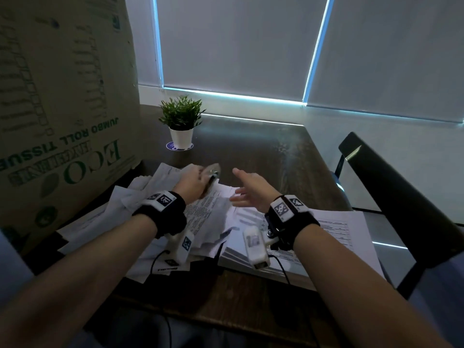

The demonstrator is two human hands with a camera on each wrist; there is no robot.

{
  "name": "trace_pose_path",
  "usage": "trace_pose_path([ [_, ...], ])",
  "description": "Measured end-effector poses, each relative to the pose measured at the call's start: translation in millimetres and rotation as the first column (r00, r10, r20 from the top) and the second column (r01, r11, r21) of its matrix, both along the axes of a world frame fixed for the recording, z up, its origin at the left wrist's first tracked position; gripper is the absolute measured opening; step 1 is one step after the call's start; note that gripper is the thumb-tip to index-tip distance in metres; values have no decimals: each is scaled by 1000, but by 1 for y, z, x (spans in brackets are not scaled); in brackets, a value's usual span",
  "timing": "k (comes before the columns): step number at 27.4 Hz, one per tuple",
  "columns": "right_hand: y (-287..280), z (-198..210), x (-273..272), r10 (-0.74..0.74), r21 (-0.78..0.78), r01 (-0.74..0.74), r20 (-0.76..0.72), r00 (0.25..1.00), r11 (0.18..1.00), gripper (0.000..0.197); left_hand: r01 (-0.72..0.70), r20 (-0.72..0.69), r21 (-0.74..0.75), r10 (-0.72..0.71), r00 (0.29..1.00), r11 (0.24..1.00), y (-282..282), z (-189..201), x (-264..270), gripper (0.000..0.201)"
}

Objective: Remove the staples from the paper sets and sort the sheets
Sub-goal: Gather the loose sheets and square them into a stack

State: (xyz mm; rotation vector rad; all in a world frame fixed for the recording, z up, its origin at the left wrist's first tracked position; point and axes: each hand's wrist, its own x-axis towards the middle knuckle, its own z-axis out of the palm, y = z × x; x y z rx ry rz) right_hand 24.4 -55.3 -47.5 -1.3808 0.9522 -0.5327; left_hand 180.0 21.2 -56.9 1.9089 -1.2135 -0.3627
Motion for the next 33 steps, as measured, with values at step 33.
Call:
trace_pose_path([
  [33, 30, -72, 114, 92, -67, -114, -263, 960, 991, 28, -240, 17, 454, 261, 965, 858, 75, -55, 150, 64],
])
